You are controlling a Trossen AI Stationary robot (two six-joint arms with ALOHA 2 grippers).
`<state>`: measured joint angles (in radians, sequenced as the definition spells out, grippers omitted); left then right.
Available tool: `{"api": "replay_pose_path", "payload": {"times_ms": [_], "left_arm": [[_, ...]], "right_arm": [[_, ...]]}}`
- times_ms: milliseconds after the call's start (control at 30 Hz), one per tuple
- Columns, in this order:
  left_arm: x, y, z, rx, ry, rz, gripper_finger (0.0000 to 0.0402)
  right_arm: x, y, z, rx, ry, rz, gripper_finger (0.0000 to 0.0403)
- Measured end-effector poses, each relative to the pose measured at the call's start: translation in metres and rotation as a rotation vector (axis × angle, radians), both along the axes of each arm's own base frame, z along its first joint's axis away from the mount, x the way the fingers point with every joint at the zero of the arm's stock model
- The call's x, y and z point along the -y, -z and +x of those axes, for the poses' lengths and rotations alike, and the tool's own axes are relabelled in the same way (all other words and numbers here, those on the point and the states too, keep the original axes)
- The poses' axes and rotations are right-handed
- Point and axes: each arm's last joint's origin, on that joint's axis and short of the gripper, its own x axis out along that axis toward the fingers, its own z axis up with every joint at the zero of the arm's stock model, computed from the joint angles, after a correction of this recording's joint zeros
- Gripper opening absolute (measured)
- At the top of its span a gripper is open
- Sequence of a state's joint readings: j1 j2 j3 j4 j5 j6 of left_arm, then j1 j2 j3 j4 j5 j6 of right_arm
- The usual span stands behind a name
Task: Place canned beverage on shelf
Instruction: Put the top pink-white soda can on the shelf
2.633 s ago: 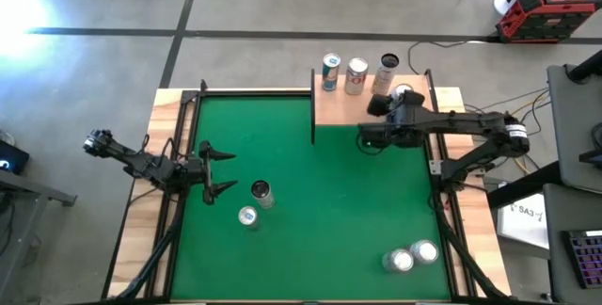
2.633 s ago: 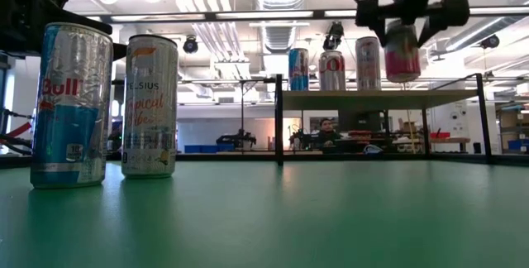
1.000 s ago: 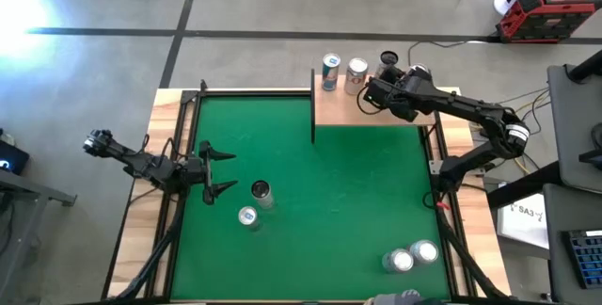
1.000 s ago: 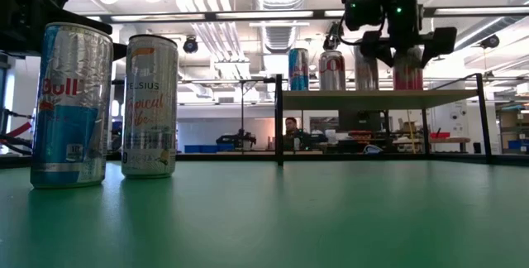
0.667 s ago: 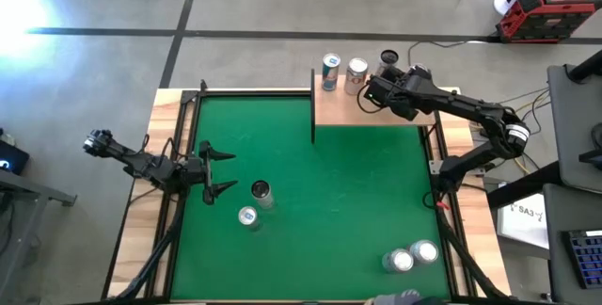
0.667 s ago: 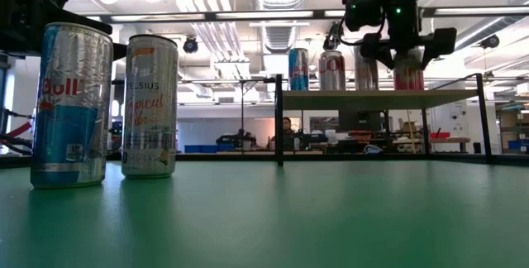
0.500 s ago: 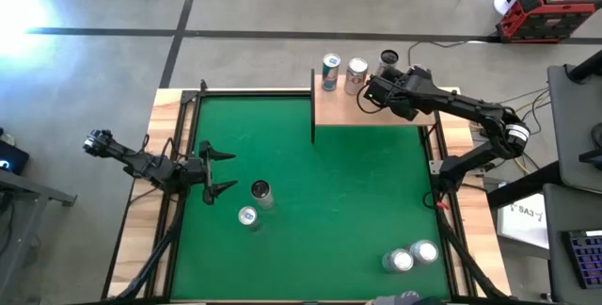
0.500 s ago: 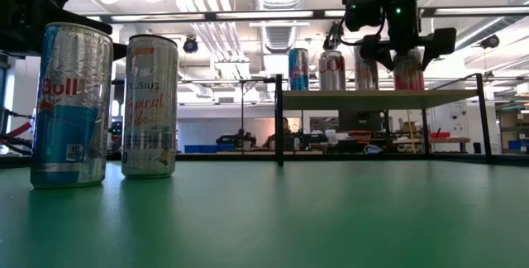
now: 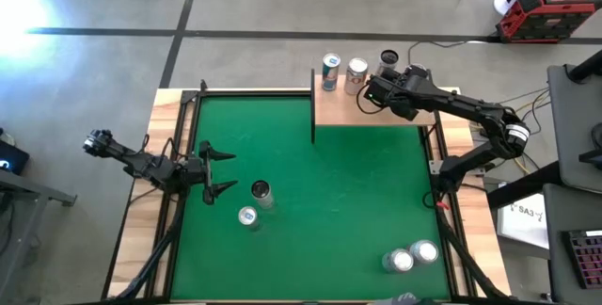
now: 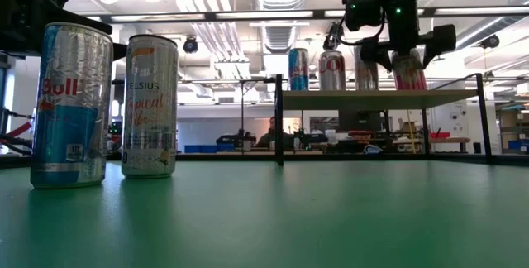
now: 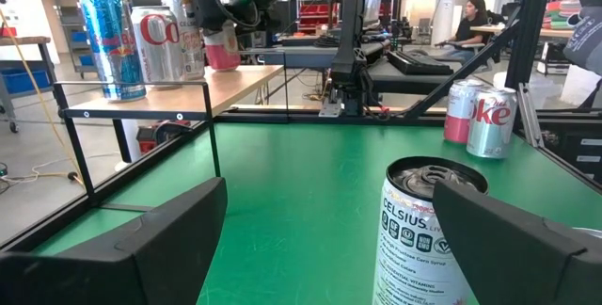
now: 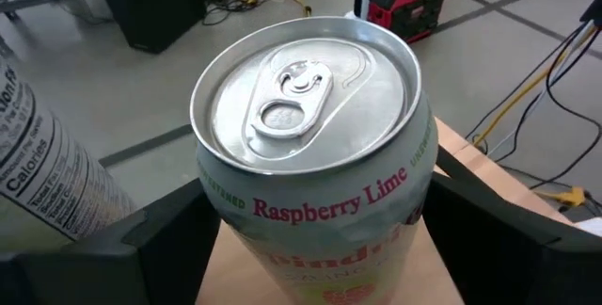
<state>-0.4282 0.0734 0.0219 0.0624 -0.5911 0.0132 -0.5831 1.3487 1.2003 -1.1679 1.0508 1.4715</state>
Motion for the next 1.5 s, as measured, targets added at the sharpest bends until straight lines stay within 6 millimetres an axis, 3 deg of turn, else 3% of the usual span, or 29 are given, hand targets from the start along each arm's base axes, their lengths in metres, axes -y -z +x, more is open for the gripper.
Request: {"api": "replay_pose_path", "payload": {"times_ms": [233,1067,1500], "left_arm": [[0.000,0.000,0.000,0.000,0.000,0.000,0.0361],[0.000,0.000,0.000,0.000,0.000,0.000,0.0361],[0.000,0.000,0.000,0.000,0.000,0.000,0.0361]], "right_arm": [[0.000,0.000,0.000,0.004,-0.004,0.010,0.0382],[-0.028,-0.011,-0.010,0.133,-0.125,0.285,0.0384],[-0.031,-0.012,-0.013,0.130,-0.133,0.325,0.0384]]}}
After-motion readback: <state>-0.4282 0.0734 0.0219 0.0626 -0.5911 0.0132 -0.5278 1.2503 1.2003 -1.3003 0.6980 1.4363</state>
